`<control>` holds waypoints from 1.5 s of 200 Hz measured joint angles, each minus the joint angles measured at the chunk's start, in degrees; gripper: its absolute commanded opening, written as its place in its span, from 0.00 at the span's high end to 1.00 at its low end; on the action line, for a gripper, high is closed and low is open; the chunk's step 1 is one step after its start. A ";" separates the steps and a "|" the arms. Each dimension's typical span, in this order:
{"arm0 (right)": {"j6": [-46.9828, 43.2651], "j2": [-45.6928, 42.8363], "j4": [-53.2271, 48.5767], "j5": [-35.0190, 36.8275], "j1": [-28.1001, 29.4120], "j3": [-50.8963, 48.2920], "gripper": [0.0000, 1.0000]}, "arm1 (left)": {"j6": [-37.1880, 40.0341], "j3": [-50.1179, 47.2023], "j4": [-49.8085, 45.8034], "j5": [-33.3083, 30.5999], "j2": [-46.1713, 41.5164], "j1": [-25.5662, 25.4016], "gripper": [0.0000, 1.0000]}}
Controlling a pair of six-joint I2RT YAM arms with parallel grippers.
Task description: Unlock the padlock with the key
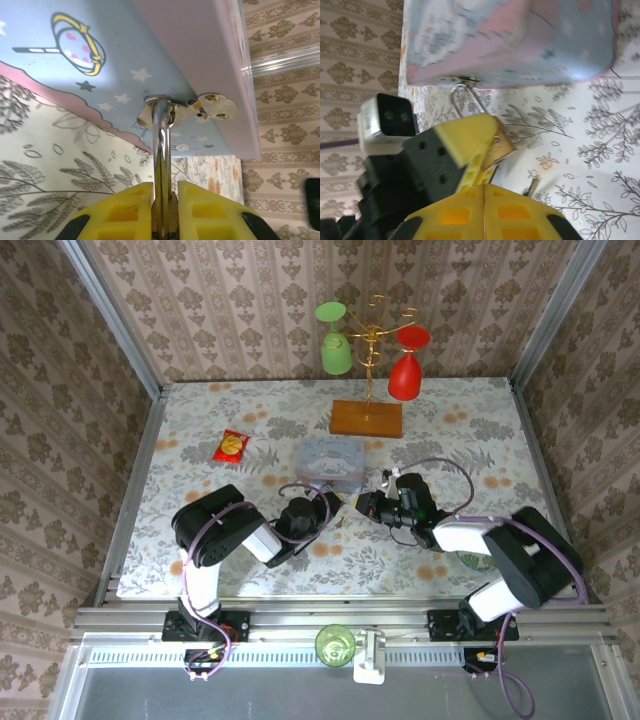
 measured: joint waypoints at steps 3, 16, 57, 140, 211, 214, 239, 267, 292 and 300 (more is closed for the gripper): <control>-1.11 -0.79 -1.77 0.66 0.26 0.57 0.72 | 0.24 -0.09 -0.02 -0.02 0.00 0.11 0.96; -5.16 -3.19 -9.33 4.26 2.08 3.26 0.60 | 1.33 -0.20 -0.17 0.33 0.13 0.87 0.94; -12.68 -2.51 -26.08 15.39 12.11 11.02 0.48 | 4.90 0.44 -1.18 1.27 0.98 2.27 0.82; -14.58 0.48 -35.80 25.70 17.40 11.50 0.42 | 10.10 -1.46 -10.51 0.31 -7.06 2.14 0.44; -12.90 -0.55 -37.18 33.09 23.65 11.50 0.31 | 15.06 -6.56 -24.50 -3.39 -22.12 1.68 0.00; -13.00 -0.55 -37.20 33.29 23.76 11.50 0.31 | 15.17 -6.80 -25.03 -3.54 -22.84 1.62 0.00; -12.87 0.42 -37.24 34.64 24.98 12.39 0.31 | 16.04 -10.03 -29.90 -5.40 -29.75 1.07 0.00; -13.07 5.75 -37.07 36.02 25.62 16.50 0.35 | 17.68 -11.08 -36.65 -7.23 -36.59 1.07 0.00; -13.57 11.43 -37.11 38.25 25.92 21.03 0.42 | 18.84 -11.58 -39.43 -8.33 -40.65 1.07 0.00; -13.55 13.05 -37.35 38.91 25.97 22.45 0.43 | 19.10 -11.72 -40.22 -8.55 -41.24 1.07 0.00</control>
